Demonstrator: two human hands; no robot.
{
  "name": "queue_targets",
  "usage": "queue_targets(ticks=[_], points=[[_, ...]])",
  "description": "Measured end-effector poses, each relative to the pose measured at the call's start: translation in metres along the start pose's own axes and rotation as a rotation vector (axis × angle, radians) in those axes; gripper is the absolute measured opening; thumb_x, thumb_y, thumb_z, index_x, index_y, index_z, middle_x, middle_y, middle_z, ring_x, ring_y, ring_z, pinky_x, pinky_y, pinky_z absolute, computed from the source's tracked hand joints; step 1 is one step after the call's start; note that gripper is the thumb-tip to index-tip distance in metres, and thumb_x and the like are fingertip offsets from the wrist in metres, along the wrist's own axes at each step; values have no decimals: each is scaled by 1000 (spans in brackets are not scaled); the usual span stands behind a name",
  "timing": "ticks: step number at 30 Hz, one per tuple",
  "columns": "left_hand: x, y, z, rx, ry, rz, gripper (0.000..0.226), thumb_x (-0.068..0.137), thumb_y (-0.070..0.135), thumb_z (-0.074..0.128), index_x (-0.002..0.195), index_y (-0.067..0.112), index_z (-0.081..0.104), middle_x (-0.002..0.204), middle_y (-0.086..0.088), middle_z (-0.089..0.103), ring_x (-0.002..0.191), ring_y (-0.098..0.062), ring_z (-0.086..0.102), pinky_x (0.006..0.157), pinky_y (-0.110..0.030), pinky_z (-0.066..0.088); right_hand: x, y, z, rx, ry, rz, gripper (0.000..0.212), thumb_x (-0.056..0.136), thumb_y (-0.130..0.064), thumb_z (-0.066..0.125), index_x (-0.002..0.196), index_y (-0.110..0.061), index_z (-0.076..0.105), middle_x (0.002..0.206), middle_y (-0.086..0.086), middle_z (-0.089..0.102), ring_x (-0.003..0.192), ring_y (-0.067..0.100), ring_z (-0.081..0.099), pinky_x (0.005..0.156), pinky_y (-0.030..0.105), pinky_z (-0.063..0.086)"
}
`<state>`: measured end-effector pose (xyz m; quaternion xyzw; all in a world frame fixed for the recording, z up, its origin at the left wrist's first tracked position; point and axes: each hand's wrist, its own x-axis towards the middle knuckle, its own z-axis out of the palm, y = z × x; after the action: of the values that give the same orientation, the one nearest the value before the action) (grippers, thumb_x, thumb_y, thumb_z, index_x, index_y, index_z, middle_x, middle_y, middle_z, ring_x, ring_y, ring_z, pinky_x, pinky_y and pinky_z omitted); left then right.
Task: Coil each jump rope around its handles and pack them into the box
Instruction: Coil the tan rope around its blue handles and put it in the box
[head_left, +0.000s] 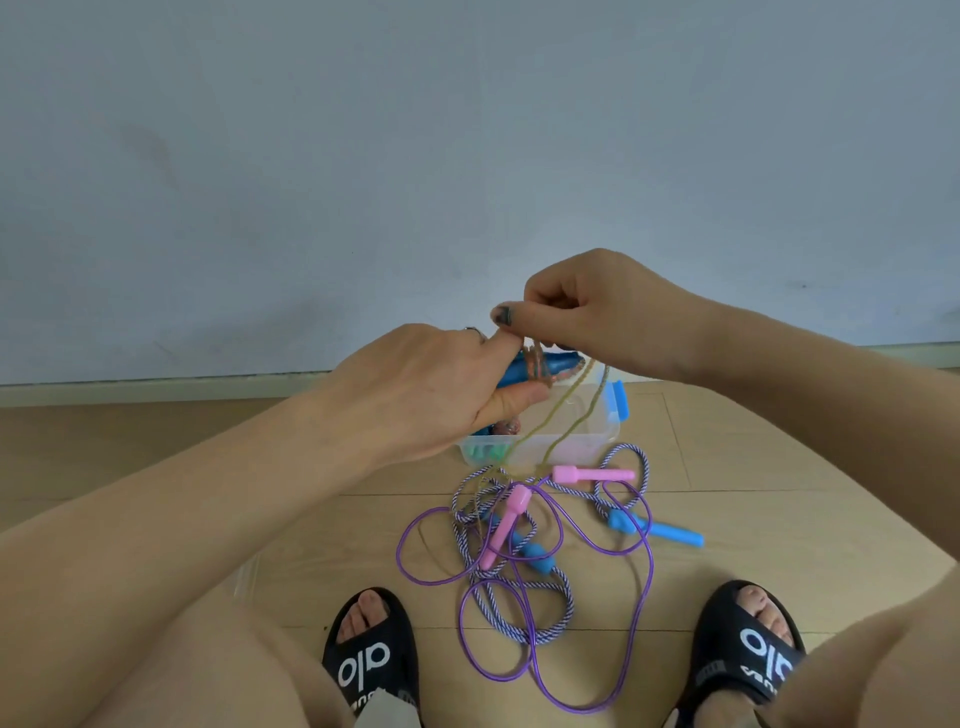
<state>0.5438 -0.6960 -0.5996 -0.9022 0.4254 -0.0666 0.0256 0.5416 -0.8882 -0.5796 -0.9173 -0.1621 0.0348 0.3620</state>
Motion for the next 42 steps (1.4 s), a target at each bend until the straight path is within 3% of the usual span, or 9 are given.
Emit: queue_targets(ticks=[4,10,15,20,24,28,35,39,42], points=[[-4,23,2,-113,163,95,51,93,64,23,85,18,42,61,8,37,45,-23,36,43,-29,29,10,13,2,64,33,63,51,94,-43,60,60,-9,43,50,-7,42,46,7,34,47,17,31],[-9,14,-6,-167,219,114,54,93,60,29,86,12,51,60,7,40,46,-22,41,43,-30,30,14,18,31,146,121,143,55,95,-40,58,55,-17,28,46,-8,27,46,10,26,46,21,24],[-15,20,-7,-391,53,-53,45,88,69,29,98,26,40,72,7,50,62,-12,49,56,-28,36,12,15,51,327,130,329,55,99,-39,51,55,-17,27,45,-6,27,46,15,28,51,27,26],[-9,9,-7,-513,39,-229,18,96,35,50,85,30,36,63,10,47,56,-6,46,50,-23,28,6,14,58,441,137,403,42,103,-19,45,62,-23,36,54,-8,34,35,5,40,43,12,30],[-1,-13,-11,-598,107,-453,19,98,33,46,97,14,47,70,2,53,57,-14,46,52,-29,33,-4,4,66,432,149,445,49,101,-45,35,62,-17,46,45,-5,40,38,11,32,44,22,30],[2,-26,3,-489,18,-488,16,99,30,45,97,14,44,74,0,53,58,-16,47,52,-32,33,-12,-9,75,311,181,397,53,101,-46,34,60,-17,52,46,-6,47,40,10,38,51,25,32],[5,-28,23,28,-30,-303,10,97,19,45,101,12,39,70,-2,48,56,-26,49,51,-34,34,-22,-8,57,-43,100,210,48,99,-39,44,73,-1,58,49,-2,42,47,15,34,47,23,32],[2,-21,28,126,20,-151,23,74,2,63,81,11,43,53,5,16,34,-16,13,43,-23,6,-26,-16,44,-243,125,-10,41,95,-36,52,62,-12,45,50,0,40,50,17,34,50,32,28],[2,-12,31,128,18,-53,34,57,-6,59,72,13,35,50,-1,20,34,-15,6,47,-18,1,-21,-16,33,-277,151,-47,40,93,-39,54,59,-20,48,52,-3,47,52,14,40,52,31,29]])
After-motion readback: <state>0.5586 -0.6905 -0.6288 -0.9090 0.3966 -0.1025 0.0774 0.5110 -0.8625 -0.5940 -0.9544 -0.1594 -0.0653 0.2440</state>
